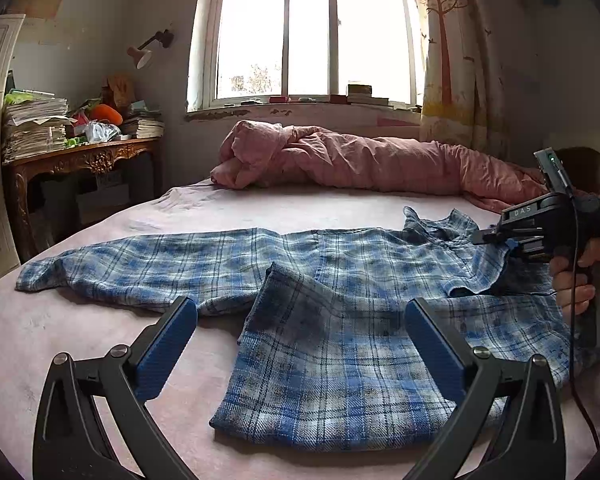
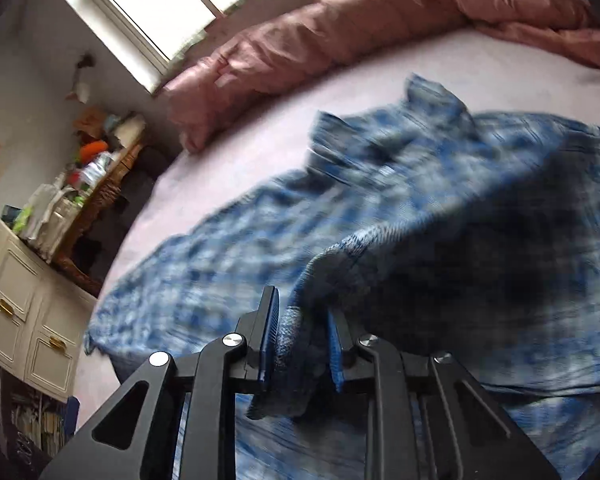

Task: Fold large clothes

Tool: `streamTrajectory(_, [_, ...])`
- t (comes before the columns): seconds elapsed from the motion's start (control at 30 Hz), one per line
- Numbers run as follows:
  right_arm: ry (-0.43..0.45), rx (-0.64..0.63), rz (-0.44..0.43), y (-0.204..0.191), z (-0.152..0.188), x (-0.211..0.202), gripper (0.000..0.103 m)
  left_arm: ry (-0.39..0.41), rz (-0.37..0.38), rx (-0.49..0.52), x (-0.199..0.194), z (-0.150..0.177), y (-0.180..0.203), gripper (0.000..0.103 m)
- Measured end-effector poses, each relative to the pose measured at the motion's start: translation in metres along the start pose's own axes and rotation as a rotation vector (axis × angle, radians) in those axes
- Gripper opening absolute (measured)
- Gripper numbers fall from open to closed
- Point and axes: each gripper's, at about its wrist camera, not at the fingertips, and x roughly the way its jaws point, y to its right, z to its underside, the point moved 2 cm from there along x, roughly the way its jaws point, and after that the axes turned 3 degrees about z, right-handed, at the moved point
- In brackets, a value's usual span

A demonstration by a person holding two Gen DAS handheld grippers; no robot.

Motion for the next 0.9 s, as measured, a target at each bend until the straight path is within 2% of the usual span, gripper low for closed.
streamTrajectory(0.07, [0.013, -0.047, -0.015, -0.017, 0.01, 0.015, 0.024, 0.001, -0.001, -0.001, 0.0, 0.0, 0.001, 0.103])
streamTrajectory(0.13, [-0.008, -0.096, 0.013, -0.027, 0.018, 0.029, 0.025, 0.001, 0.0, -0.003, -0.001, 0.0, 0.0, 0.103])
streamTrajectory(0.23, [0.007, -0.138, 0.052, -0.033, 0.021, 0.033, 0.028, 0.001, -0.001, -0.001, -0.001, 0.0, 0.0, 0.103])
streamTrajectory(0.27, [0.02, -0.136, 0.053, -0.032, 0.02, 0.029, 0.038, 0.0, 0.0, 0.001, -0.001, 0.0, 0.001, 0.103])
streamTrajectory(0.3, [0.052, -0.124, 0.043, -0.029, 0.017, 0.023, 0.059, 0.0, 0.0, 0.004, -0.001, 0.0, 0.001, 0.103])
streamTrajectory(0.37, [0.107, -0.105, 0.033, -0.024, 0.014, 0.011, 0.071, 0.002, 0.001, 0.01, -0.002, 0.0, 0.002, 0.103])
streamTrajectory(0.57, [0.136, -0.011, 0.019, 0.001, 0.003, -0.002, 0.071, 0.0, 0.002, 0.012, -0.002, -0.001, 0.004, 0.103])
streamTrajectory(0.7, [-0.071, -0.088, 0.159, 0.007, 0.002, 0.016, 0.071, -0.001, 0.002, 0.013, -0.002, 0.0, 0.003, 0.103])
streamTrajectory(0.73, [-0.092, -0.099, 0.151, 0.007, 0.003, 0.016, 0.071, 0.0, 0.005, 0.016, -0.002, -0.001, 0.004, 0.103])
streamTrajectory(0.77, [-0.074, -0.081, 0.12, 0.009, 0.002, 0.014, 0.071, 0.006, 0.018, 0.026, -0.004, -0.001, 0.006, 0.103])
streamTrajectory(0.8, [-0.06, -0.03, 0.063, 0.013, 0.0, 0.011, 0.071, 0.02, 0.04, 0.043, -0.007, -0.003, 0.009, 0.099])
streamTrajectory(0.87, [-0.101, 0.04, -0.021, 0.017, -0.001, 0.014, 0.07, 0.032, 0.096, 0.13, -0.015, -0.007, 0.027, 0.095])
streamTrajectory(0.9, [-0.12, 0.072, -0.094, 0.019, -0.001, 0.014, 0.07, 0.024, 0.121, 0.19, -0.015, -0.008, 0.04, 0.09])
